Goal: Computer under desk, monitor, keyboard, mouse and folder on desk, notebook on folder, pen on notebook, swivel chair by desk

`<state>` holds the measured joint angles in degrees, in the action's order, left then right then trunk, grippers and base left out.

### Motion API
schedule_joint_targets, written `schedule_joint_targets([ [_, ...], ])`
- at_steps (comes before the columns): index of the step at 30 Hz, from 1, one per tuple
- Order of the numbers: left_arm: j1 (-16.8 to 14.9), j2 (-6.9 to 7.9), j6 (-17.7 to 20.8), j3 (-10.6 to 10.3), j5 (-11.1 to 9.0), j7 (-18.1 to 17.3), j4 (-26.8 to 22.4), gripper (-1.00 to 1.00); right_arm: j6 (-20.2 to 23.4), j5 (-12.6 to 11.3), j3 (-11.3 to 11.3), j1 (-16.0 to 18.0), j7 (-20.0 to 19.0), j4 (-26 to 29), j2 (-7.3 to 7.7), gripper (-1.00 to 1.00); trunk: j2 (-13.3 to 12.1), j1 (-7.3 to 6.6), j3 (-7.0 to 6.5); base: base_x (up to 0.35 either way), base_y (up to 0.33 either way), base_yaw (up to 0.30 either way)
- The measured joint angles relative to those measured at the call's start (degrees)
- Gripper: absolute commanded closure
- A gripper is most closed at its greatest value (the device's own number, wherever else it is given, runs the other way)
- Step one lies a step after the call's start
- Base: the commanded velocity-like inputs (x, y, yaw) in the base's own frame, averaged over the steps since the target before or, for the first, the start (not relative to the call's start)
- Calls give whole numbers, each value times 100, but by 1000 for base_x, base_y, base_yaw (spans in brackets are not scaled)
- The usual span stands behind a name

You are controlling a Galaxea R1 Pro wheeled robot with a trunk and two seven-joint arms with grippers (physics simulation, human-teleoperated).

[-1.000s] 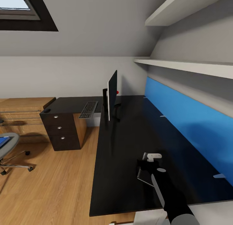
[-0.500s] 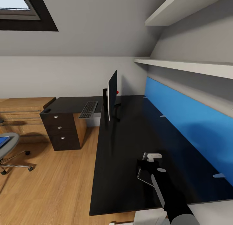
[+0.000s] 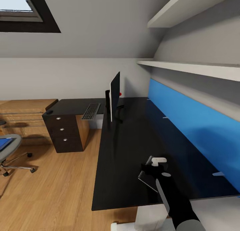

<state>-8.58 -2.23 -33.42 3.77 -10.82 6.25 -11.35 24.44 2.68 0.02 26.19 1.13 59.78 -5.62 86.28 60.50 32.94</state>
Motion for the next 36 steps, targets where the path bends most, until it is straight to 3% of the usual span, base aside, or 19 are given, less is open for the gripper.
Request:
schedule_joint_targets([
  [36, 1, -1, 0, 0, 0, 0, 1, -100, -8, -23, 1, 0, -8, 0, 0, -100, 0, 0, 0, -57, -24, 0],
])
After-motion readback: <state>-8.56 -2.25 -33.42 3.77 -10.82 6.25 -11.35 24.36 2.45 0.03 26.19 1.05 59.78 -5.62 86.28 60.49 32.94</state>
